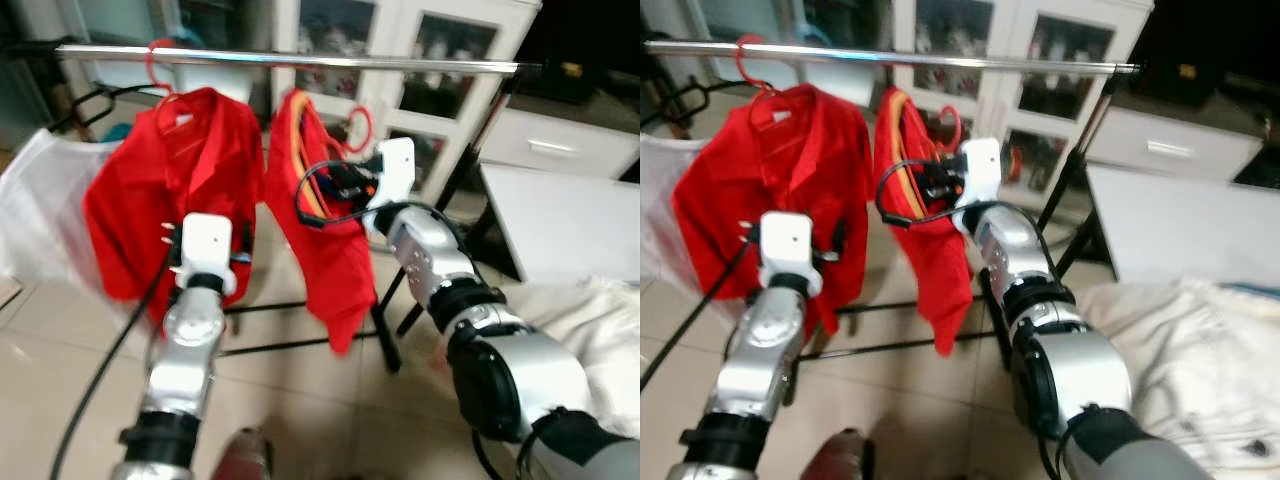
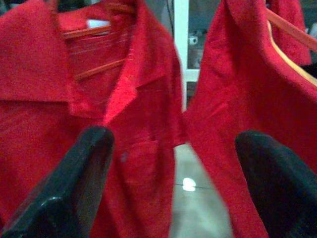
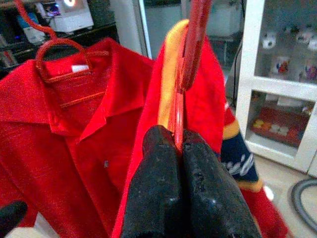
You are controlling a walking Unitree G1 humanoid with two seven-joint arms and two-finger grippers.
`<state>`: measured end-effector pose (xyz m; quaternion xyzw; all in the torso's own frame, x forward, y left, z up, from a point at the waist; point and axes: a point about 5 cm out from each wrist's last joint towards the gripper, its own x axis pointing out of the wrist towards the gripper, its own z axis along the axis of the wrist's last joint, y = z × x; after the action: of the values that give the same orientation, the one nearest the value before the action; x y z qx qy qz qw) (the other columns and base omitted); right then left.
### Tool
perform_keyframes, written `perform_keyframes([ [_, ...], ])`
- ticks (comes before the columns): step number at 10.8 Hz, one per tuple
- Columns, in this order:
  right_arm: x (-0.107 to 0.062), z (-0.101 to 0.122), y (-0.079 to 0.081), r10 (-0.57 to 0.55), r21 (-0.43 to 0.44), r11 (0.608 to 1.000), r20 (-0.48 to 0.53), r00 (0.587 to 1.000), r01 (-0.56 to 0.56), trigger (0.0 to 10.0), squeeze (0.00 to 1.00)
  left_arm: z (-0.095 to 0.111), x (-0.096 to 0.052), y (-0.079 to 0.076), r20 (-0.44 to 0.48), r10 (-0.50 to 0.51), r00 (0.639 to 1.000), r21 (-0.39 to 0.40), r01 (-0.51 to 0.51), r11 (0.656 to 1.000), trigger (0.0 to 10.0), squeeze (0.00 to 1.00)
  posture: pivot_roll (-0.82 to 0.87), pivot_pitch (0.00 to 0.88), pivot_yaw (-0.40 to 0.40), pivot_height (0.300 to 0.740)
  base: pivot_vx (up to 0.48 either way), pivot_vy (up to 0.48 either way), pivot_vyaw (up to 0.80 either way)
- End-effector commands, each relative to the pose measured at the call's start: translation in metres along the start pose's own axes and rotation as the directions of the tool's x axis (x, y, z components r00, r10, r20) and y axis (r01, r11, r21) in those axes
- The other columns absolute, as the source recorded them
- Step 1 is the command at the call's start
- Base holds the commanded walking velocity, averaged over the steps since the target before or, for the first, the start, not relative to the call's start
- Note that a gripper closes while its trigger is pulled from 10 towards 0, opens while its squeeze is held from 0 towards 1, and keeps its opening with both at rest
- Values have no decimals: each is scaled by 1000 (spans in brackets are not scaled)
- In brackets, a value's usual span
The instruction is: Hang hanger
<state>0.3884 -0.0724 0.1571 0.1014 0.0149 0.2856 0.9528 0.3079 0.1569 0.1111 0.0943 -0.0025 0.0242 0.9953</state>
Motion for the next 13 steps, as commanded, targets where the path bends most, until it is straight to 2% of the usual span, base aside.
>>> perform_keyframes([
  [1, 2, 14, -1, 6, -38, 999, 56, 998, -4, 0, 0, -1, 0, -1, -13, 11, 1000, 23, -11, 1000, 10000, 0, 151, 68, -105, 740, 304, -368, 475],
  [2, 1, 11, -3, -14, -5, 1000, 50, 999, 14, 0, 0, -7, 0, 2, -45, 31, 998, 42, -29, 999, 10000, 0, 151, 66, -107, 740, 334, 0, 413],
  [4, 0, 5, -2, 1, -16, 1000, 16, 1000, -1, 0, 0, -10, -3, 5, -46, 28, 999, 24, -27, 999, 10000, 0, 152, 63, -108, 740, 0, 0, 0],
  [6, 0, 4, 0, 9, -18, 1000, 14, 1000, -8, 0, 0, -9, -2, 9, -49, 36, 998, 24, -35, 999, 10000, 0, 154, 52, -108, 740, 480, 0, 0],
  [13, 3, 15, 0, 14, -29, 999, 51, 999, -13, 0, 0, -4, 1, 3, -24, 6, 1000, 37, -5, 999, 10000, 0, 150, 49, -111, 740, 480, 0, 0],
])
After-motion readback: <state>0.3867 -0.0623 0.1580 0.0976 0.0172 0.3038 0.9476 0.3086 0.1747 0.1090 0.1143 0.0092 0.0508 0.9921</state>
